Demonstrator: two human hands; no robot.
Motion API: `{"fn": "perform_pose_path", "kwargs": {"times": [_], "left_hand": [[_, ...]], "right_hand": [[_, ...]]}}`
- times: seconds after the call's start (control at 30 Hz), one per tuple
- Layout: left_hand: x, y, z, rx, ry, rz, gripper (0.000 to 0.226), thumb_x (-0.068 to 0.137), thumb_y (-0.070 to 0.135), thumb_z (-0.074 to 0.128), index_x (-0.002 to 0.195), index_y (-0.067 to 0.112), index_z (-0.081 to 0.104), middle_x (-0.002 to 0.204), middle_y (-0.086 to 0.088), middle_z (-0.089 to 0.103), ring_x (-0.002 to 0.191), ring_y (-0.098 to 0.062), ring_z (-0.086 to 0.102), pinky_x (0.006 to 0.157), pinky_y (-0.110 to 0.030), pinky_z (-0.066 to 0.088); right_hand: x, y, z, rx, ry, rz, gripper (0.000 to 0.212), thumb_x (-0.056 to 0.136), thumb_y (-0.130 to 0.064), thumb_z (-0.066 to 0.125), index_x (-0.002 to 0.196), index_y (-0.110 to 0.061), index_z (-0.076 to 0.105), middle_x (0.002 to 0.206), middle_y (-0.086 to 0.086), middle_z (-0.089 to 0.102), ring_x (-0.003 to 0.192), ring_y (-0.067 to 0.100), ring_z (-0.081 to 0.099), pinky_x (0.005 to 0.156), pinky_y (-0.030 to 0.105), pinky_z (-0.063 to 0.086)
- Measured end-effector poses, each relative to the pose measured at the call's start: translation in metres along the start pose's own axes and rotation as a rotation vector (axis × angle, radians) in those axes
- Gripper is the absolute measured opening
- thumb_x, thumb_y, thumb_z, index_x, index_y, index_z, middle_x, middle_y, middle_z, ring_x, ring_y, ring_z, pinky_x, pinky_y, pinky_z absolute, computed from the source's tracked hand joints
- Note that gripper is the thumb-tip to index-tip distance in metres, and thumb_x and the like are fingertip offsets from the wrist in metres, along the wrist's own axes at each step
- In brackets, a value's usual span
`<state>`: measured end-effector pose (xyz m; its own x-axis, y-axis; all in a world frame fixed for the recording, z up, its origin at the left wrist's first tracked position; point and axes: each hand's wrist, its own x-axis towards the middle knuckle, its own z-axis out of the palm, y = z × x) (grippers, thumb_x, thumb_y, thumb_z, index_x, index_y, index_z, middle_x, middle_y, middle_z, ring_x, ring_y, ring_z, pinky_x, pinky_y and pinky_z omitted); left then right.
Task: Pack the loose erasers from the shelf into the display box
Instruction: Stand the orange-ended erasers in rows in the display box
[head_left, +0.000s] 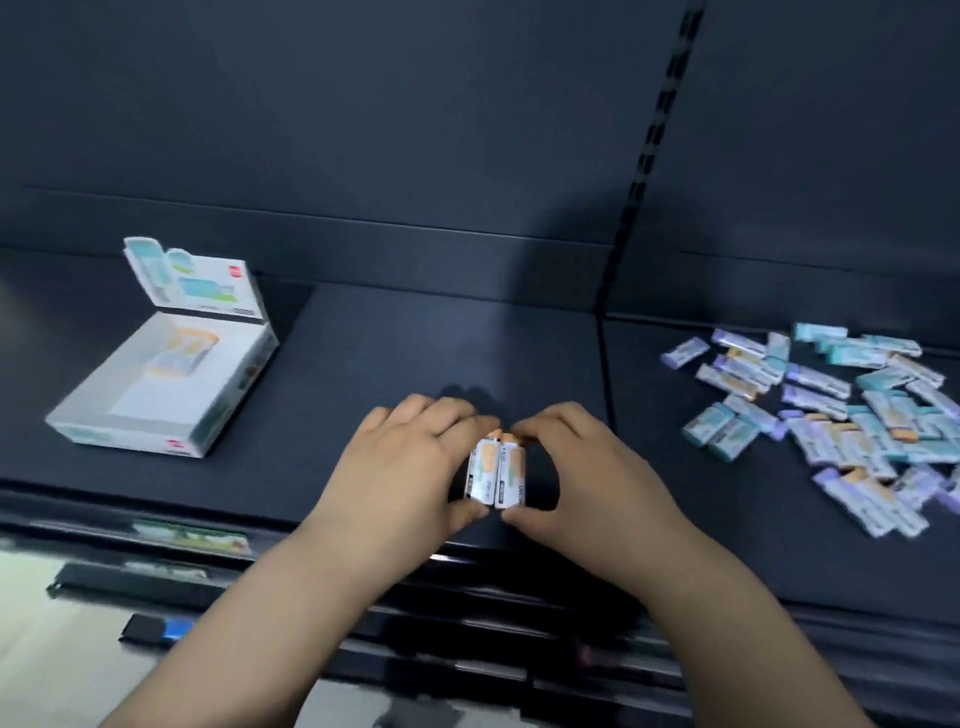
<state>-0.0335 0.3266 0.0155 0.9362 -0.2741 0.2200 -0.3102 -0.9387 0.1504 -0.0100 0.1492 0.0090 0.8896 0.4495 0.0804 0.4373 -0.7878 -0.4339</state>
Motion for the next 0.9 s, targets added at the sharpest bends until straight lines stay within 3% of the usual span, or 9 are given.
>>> {"fn": "perform_pose_path", "kwargs": {"times": [0.23, 0.33, 0.67, 0.9], "left_hand": [[-0.039, -0.078, -0.032, -0.025, -0.035, -0.004, 0.068, 0.057, 0.042, 0.081, 0.12, 0.024, 0.06, 0.111, 0.006, 0.062, 0.1, -0.021, 0.057, 0.078, -0.035, 0.043], [-0.044, -0.084, -0.032, -0.026, -0.032, -0.005, 0.072, 0.052, 0.042, 0.084, 0.118, 0.024, 0.062, 0.109, 0.006, 0.064, 0.098, -0.021, 0.059, 0.077, -0.036, 0.046], [-0.053, -0.085, -0.038, 0.015, 0.02, -0.052, 0.072, 0.047, 0.043, 0.087, 0.113, 0.022, 0.065, 0.102, 0.007, 0.067, 0.091, -0.02, 0.063, 0.072, -0.035, 0.05], [-0.054, -0.093, -0.03, -0.001, 0.009, -0.095, 0.069, 0.053, 0.042, 0.085, 0.115, 0.019, 0.064, 0.105, 0.003, 0.066, 0.094, -0.023, 0.061, 0.075, -0.037, 0.05]], "right_hand": [[0.022, -0.081, 0.028, 0.024, -0.011, 0.005, 0.057, 0.069, -0.05, 0.065, 0.12, -0.039, 0.043, 0.117, -0.021, 0.038, 0.107, 0.0, 0.041, 0.078, 0.021, 0.042], [0.022, -0.086, 0.031, 0.036, -0.004, 0.022, 0.058, 0.069, -0.051, 0.065, 0.121, -0.04, 0.041, 0.117, -0.024, 0.037, 0.108, -0.002, 0.041, 0.084, 0.022, 0.044], [0.032, -0.086, 0.042, 0.218, -0.003, -0.041, 0.057, 0.067, -0.049, 0.069, 0.115, -0.048, 0.039, 0.108, -0.036, 0.031, 0.098, -0.009, 0.041, 0.073, 0.011, 0.037], [0.044, -0.091, 0.051, 0.243, -0.012, -0.052, 0.06, 0.066, -0.045, 0.072, 0.119, -0.041, 0.044, 0.107, -0.034, 0.031, 0.093, -0.005, 0.043, 0.077, 0.017, 0.04]]}}
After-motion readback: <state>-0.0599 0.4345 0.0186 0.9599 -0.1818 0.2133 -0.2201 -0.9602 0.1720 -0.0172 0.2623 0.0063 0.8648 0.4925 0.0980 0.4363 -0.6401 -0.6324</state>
